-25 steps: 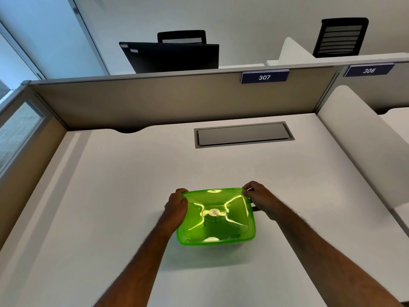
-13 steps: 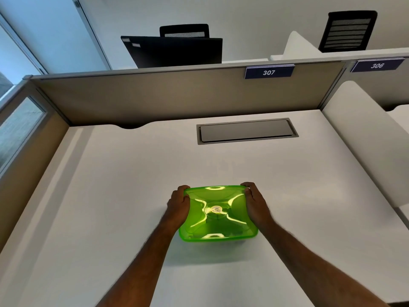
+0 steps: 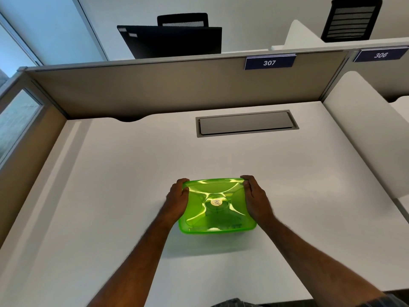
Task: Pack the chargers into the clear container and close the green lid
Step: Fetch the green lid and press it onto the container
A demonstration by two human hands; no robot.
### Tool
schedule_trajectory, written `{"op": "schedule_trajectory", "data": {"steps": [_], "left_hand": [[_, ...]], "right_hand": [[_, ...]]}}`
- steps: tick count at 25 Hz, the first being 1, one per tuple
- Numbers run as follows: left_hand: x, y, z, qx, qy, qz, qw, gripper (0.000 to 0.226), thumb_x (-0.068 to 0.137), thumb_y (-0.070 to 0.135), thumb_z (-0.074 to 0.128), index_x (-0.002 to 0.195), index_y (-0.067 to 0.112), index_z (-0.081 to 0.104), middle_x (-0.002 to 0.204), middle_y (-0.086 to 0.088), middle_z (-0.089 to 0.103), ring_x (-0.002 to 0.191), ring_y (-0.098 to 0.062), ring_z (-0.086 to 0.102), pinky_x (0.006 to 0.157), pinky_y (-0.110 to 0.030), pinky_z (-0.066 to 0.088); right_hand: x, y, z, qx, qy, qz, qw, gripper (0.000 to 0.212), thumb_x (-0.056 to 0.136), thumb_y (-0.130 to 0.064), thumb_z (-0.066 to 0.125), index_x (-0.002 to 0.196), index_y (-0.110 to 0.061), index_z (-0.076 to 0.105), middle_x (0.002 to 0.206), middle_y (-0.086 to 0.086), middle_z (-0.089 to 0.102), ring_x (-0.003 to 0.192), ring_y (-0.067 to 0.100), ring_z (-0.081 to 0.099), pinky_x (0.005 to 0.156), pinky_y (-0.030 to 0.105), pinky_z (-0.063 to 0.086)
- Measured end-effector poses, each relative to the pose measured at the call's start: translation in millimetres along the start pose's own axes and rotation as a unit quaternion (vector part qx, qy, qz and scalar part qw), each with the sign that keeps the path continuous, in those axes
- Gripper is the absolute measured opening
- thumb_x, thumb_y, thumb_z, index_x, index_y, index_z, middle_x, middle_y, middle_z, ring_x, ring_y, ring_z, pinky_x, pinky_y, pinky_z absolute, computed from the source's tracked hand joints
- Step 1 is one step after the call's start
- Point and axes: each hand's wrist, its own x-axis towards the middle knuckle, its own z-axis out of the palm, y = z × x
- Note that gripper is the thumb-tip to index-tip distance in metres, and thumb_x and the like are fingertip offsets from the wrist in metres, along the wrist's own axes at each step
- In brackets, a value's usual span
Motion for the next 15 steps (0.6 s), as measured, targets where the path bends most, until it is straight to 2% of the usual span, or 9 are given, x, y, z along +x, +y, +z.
{"op": "schedule_trajectory", "data": {"steps": [3, 5, 7, 9, 12, 15], "left_hand": [[-4.2, -3.6, -0.3, -0.047, 0.006, -0.009, 0.999, 0.037, 0.105, 0.021, 0.045, 0.142, 0.022, 0.048, 0.140, -0.015, 0.052, 0.127, -0.032, 0.053, 0.108, -0.050, 0.045], [-12.2, -9.1, -0.1, -0.095, 0.015, -0.014, 0.995, 0.040, 0.104, 0.025, 0.050, 0.143, 0.023, 0.046, 0.139, -0.012, 0.053, 0.123, -0.030, 0.057, 0.103, -0.049, 0.051], [-25.0, -18.7, -0.1, -0.137, 0.016, -0.012, 0.990, 0.041, 0.100, 0.029, 0.058, 0.139, 0.026, 0.047, 0.133, -0.006, 0.056, 0.113, -0.023, 0.063, 0.087, -0.033, 0.058], [-39.0, -30.3, -1.4, -0.139, 0.008, -0.017, 0.990, 0.037, 0.095, 0.036, 0.066, 0.129, 0.029, 0.051, 0.124, 0.001, 0.061, 0.100, -0.014, 0.067, 0.070, -0.018, 0.054], [-56.0, -47.8, -8.3, -0.110, -0.010, -0.041, 0.993, 0.033, 0.088, 0.049, 0.070, 0.108, 0.026, 0.059, 0.110, 0.002, 0.066, 0.083, -0.011, 0.068, 0.063, -0.023, 0.055], [-65.7, -56.1, -18.2, -0.089, -0.060, -0.075, 0.991, 0.053, 0.082, 0.065, 0.067, 0.091, 0.012, 0.061, 0.083, -0.003, 0.070, 0.066, -0.009, 0.068, 0.056, -0.028, 0.054]], "right_hand": [[-1.4, -1.8, -1.0, -0.011, -0.005, -0.001, 1.000, 0.023, 0.106, -0.048, 0.034, 0.120, -0.042, 0.051, 0.093, -0.008, 0.068, 0.091, 0.023, 0.066, 0.080, 0.039, 0.052], [-2.8, -3.4, -0.9, -0.029, -0.010, -0.006, 1.000, 0.026, 0.104, -0.055, 0.034, 0.121, -0.043, 0.049, 0.098, -0.008, 0.068, 0.095, 0.025, 0.066, 0.082, 0.040, 0.052], [-3.6, -5.3, -1.0, -0.047, -0.013, -0.008, 0.999, 0.030, 0.102, -0.060, 0.035, 0.124, -0.044, 0.048, 0.107, -0.008, 0.069, 0.099, 0.025, 0.067, 0.085, 0.041, 0.052], [-3.3, -5.6, -0.8, -0.058, -0.012, -0.005, 0.998, 0.031, 0.101, -0.061, 0.037, 0.125, -0.045, 0.046, 0.113, -0.007, 0.069, 0.103, 0.026, 0.066, 0.086, 0.041, 0.052], [-3.4, -6.0, -0.5, -0.062, -0.011, -0.001, 0.998, 0.032, 0.100, -0.062, 0.038, 0.125, -0.044, 0.046, 0.115, -0.006, 0.069, 0.104, 0.029, 0.067, 0.087, 0.042, 0.052], [-3.8, -6.0, -0.4, -0.059, -0.011, 0.000, 0.998, 0.030, 0.100, -0.060, 0.038, 0.125, -0.044, 0.046, 0.116, -0.004, 0.069, 0.105, 0.030, 0.066, 0.087, 0.043, 0.051]]}}
